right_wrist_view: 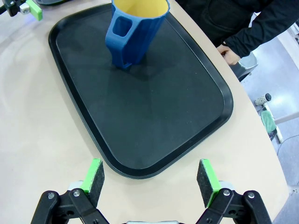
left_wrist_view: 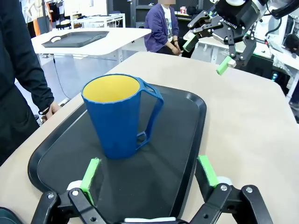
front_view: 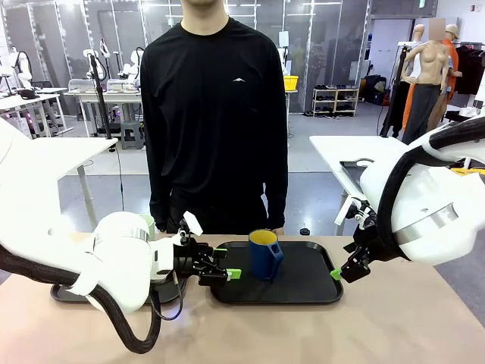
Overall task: Sort and store the cups by type.
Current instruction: Pick up the Handle plastic cup and place it into the empty Flat Tray.
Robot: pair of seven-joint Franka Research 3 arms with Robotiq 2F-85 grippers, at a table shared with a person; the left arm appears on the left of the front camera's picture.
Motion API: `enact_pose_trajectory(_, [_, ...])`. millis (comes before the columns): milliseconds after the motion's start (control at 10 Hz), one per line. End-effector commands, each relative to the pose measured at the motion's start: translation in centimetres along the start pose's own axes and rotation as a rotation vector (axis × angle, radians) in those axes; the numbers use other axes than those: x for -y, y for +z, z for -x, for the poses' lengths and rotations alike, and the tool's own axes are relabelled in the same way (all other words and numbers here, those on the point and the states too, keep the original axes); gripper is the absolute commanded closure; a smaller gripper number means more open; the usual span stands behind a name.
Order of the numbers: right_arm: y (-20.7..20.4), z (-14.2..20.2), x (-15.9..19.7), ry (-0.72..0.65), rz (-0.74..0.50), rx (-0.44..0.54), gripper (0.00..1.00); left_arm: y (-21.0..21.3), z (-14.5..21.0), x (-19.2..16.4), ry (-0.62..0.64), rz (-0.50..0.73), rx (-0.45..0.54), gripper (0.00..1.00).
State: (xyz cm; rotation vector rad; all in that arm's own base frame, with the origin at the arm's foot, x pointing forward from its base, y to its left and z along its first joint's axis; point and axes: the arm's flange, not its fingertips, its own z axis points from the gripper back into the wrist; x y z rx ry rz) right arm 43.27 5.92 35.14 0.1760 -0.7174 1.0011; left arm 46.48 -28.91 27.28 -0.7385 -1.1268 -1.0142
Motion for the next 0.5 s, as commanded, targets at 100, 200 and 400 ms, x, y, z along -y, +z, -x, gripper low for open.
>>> enact_pose_trajectory(100, [0.00, -0.09, -0.07, -0.001, 0.002, 0.001, 0.00, -0.45, 0.08, -0.15, -0.042, -0.013, -0.017, 0.00])
enact_pose_trajectory(200, [0.00, -0.09, -0.07, -0.001, 0.002, 0.001, 0.00, -0.45, 0.08, -0.15, -0.042, -0.013, -0.017, 0.00])
enact_pose_trajectory(400, [0.00, -0.09, -0.07, -0.001, 0.002, 0.001, 0.00, -0.45, 0.08, -0.15, -0.042, -0.013, -0.017, 0.00])
